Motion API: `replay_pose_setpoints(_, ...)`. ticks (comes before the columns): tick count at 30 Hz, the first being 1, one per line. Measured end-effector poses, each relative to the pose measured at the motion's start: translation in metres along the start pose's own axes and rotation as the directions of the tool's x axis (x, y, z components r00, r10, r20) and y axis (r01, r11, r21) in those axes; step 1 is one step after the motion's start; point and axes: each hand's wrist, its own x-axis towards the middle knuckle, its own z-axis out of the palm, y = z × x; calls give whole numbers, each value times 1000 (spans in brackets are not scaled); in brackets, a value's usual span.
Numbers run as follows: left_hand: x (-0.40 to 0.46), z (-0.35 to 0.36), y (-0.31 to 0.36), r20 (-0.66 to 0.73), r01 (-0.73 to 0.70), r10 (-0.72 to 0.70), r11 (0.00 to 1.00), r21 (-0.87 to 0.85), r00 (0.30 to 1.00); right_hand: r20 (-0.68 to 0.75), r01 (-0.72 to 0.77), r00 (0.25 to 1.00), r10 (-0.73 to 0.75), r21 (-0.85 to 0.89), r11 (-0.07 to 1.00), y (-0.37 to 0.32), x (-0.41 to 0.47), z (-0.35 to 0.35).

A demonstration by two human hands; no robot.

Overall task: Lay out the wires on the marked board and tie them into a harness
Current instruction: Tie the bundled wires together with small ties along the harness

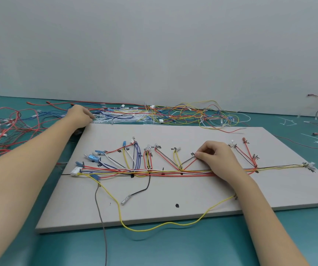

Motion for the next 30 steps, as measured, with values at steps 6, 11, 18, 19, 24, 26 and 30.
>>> replay_pose_setpoints(6, 5, -8, -13, -53, 103, -111, 986, -134, 992, 0, -5, 1000, 5, 6, 1000, 0, 0, 0)
replay_pose_setpoints(11, -2, -13, -19, 18, -8, 7, 1000, 25, 1000, 4, -2, 1000, 2, 3, 1000, -1, 0, 0)
replay_pose_setpoints(18, -19, -10, -19, -80, -115, 132, 977, 182, 988, 4, -1, 1000, 1, 9, 1000, -1, 0, 1)
replay_pose_setpoints(19, -21, -9, -18, -69, -124, 141, 970, 209, 988, 4, -1, 1000, 1, 7, 1000, -1, 0, 1)
replay_pose_setpoints(24, -28, -12, -10, 28, -164, 165, 917, 364, 986, 2, 0, 1000, 0, -14, 1000, -2, 0, 2)
replay_pose_setpoints(26, -30, -13, -7, 66, -162, 149, 902, 399, 987, 5, 1, 1000, -1, -17, 1000, -2, -1, 1)
replay_pose_setpoints(30, -31, -11, -6, 81, -134, 111, 908, 397, 990, 9, -8, 1000, 8, 15, 1000, -3, -1, 1)
